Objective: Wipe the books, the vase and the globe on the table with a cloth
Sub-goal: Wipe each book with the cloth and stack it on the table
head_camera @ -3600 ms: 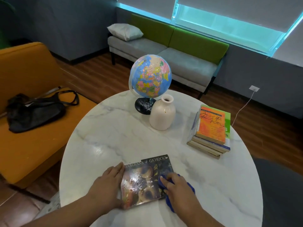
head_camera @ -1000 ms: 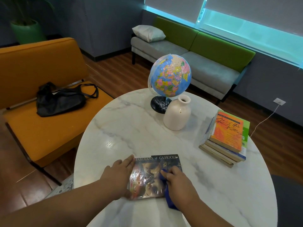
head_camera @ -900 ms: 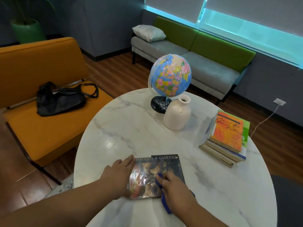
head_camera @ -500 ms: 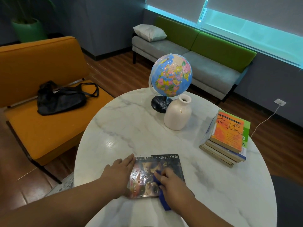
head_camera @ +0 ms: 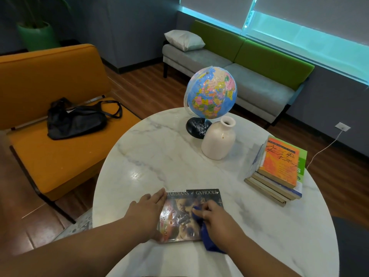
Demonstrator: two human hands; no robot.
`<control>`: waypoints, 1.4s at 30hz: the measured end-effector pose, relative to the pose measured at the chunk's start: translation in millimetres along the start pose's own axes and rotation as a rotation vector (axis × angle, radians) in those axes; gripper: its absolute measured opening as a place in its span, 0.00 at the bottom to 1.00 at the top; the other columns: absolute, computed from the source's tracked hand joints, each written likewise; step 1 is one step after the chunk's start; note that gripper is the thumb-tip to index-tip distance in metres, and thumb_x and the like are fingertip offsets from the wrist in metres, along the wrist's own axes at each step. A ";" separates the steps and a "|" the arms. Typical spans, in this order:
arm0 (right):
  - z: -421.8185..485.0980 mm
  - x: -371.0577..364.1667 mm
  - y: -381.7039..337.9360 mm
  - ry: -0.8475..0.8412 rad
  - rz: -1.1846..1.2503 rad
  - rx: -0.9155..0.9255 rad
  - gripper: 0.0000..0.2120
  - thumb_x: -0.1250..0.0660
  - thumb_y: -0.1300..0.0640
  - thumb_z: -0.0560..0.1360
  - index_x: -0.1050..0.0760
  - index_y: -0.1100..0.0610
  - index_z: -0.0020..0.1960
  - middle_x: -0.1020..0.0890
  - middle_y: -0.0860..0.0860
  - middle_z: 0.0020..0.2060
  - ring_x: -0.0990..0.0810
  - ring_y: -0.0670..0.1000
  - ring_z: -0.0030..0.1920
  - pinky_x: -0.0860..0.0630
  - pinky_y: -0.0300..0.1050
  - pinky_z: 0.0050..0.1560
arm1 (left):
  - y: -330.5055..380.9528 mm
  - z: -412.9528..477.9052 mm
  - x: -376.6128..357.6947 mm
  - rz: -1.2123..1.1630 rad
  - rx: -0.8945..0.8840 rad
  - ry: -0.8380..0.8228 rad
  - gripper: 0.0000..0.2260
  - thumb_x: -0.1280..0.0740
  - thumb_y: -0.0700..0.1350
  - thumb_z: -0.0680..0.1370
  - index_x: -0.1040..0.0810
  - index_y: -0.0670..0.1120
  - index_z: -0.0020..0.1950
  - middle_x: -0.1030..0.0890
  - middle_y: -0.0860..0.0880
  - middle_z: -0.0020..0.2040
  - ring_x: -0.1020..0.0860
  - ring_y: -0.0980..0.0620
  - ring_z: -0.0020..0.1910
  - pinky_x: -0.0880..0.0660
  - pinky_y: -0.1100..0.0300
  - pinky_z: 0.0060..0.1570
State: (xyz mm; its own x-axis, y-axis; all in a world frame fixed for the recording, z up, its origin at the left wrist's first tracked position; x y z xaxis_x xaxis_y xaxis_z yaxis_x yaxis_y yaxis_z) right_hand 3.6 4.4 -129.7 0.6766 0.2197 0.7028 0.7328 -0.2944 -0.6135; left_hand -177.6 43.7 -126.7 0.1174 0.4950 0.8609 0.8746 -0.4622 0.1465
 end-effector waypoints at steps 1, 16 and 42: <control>2.5 10.0 2.4 0.052 -0.021 -0.014 0.12 0.38 0.47 0.79 0.30 0.55 0.44 0.25 0.46 0.33 0.26 0.41 0.33 0.31 0.40 0.38 | -0.2 0.2 0.0 0.003 -0.001 0.001 0.52 0.28 0.61 0.69 0.60 0.50 0.79 0.61 0.57 0.79 0.46 0.48 0.76 0.33 0.52 0.66; 30.5 0.1 -23.5 0.027 -0.413 0.128 0.24 0.42 0.60 0.79 0.36 0.48 0.74 0.32 0.49 0.64 0.30 0.53 0.58 0.29 0.44 0.58 | -1.1 1.9 -1.7 0.014 0.005 -0.001 0.51 0.28 0.61 0.70 0.60 0.50 0.79 0.61 0.57 0.79 0.46 0.47 0.76 0.35 0.50 0.68; 27.7 -7.2 -50.9 -0.138 -0.744 0.236 0.31 0.38 0.56 0.77 0.45 0.36 0.74 0.43 0.40 0.74 0.43 0.53 0.70 0.40 0.54 0.66 | -3.1 4.5 -3.7 0.002 0.007 0.007 0.51 0.28 0.61 0.69 0.60 0.51 0.79 0.62 0.58 0.78 0.46 0.48 0.75 0.33 0.51 0.66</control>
State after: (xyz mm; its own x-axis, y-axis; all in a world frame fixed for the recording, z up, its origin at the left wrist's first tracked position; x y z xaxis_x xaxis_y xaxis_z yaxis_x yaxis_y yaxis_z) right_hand -36.6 43.5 -113.6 -0.0053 0.3990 0.9169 0.9817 0.1768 -0.0713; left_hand -178.7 46.6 -132.6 0.1155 0.4889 0.8647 0.8778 -0.4577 0.1415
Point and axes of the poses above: each hand's wrist, its own z-axis towards the middle knuckle, its own x-axis out of the back of the hand, y = z × x, the point moved 10 cm from there along z, towards the middle knuckle
